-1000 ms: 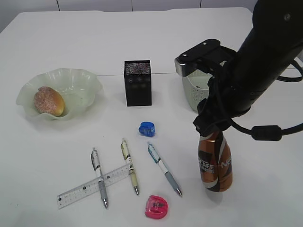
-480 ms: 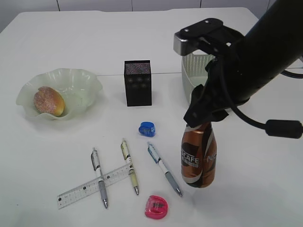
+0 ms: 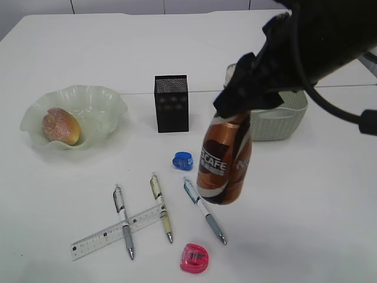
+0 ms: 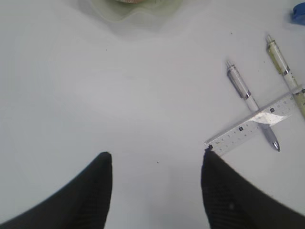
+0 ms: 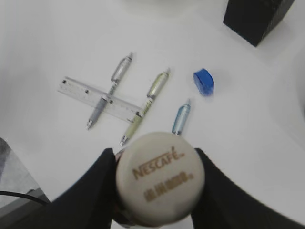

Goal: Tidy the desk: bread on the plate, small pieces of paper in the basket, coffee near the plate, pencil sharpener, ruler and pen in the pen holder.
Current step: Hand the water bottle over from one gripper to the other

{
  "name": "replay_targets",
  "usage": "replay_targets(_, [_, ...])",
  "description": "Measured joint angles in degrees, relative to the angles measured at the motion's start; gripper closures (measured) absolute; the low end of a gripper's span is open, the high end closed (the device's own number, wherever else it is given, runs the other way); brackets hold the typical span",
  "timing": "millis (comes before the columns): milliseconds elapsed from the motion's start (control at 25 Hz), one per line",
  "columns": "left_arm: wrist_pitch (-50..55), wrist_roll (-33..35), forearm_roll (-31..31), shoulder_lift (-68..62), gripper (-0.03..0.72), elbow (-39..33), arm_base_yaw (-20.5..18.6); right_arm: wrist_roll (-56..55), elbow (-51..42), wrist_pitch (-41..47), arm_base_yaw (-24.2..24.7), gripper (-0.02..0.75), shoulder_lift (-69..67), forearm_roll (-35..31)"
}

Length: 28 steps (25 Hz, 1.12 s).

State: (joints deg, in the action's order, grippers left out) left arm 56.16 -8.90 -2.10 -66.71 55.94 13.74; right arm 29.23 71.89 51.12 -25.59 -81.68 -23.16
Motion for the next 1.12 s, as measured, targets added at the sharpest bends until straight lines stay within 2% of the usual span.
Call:
replay_targets(160, [-0.22,0.0,0.1,0.0,0.255,0.0,0.0,3.2,4.46,1.42,0.0,0.427,0.09,-6.71])
replay_targets(320, [-0.27,0.0,0.18,0.0,0.255,0.0,0.0,4.35,7.47,2.98,0.0,0.427,0.22,-9.81])
replay_targets(520, [-2.57,0.0,0.1,0.0,0.255,0.0,0.0,4.63,8.14,4.02,0.0,0.427,0.22,-10.03])
replay_targets(880, [-11.14,0.0,-3.6,0.0,0.255,0.0,0.0,4.76,8.14,4.37,0.0,0.427,0.22,-10.03])
replay_targets(1040, [-18.28,0.86,-0.8,0.0,0.255,-1.95,0.1,4.76,8.14,4.37,0.0,0.427,0.22,-10.03])
replay_targets(1120, [-24.44,5.58,2.79,0.09,0.255,-4.59,0.51,4.76,8.14,4.71,0.0,0.427,0.22,-10.03])
